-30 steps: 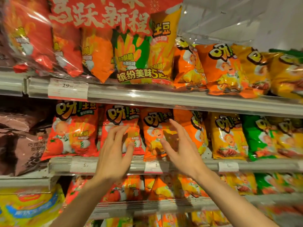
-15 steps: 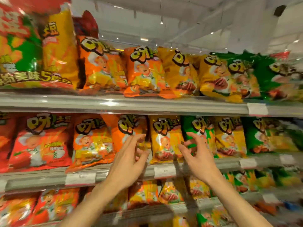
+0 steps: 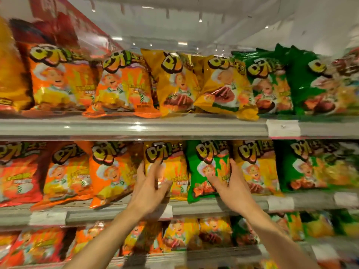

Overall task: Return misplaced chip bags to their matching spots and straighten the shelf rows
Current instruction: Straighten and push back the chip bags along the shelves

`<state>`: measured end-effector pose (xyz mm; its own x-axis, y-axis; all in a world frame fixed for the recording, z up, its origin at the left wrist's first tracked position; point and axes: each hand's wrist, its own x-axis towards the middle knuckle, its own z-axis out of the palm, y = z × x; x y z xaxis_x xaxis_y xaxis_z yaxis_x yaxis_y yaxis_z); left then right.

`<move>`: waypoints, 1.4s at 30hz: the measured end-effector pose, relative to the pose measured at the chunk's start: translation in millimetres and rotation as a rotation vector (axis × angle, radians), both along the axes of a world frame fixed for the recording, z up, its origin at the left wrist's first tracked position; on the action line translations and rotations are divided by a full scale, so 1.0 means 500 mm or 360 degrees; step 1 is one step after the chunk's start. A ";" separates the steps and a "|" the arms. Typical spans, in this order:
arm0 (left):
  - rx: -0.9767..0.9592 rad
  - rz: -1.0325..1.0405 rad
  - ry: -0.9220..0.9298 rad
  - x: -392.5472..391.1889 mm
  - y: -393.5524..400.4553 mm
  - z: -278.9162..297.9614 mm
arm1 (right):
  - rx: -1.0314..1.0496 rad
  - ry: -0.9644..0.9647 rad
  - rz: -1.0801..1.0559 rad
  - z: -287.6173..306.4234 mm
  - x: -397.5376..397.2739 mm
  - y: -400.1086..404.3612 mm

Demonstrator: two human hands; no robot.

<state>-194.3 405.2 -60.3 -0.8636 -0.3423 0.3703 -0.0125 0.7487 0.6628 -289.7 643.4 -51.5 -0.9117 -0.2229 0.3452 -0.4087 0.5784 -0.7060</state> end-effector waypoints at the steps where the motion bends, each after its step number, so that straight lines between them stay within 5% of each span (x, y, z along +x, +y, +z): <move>1: -0.0010 0.0000 0.0023 -0.001 -0.001 -0.004 | -0.0049 -0.0041 0.0007 -0.007 -0.011 -0.001; 14: -0.0284 0.0181 0.0004 0.023 -0.031 -0.014 | -0.0124 -0.0275 0.0092 0.016 -0.024 -0.017; 21: -0.0638 0.0220 0.0313 0.026 -0.025 -0.006 | -0.0283 -0.0427 0.0153 0.026 -0.021 -0.011; 27: -0.0479 -0.0213 0.0410 -0.021 0.052 0.028 | -0.0378 -0.0465 0.0092 0.036 -0.008 -0.007; 36: -0.0295 -0.0424 0.0151 -0.068 0.101 0.060 | -0.0391 -0.0379 0.0024 0.042 -0.004 0.010; 42: 0.0117 -0.0606 0.0120 -0.048 0.097 0.086 | -0.0314 -0.0334 0.0118 0.070 0.006 0.019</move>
<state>-218.3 453.7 -17.4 -0.9052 -0.0306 0.4239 0.3076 0.6410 0.7032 -286.7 653.1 -16.3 -0.9514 -0.2390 0.1942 -0.2780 0.3955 -0.8754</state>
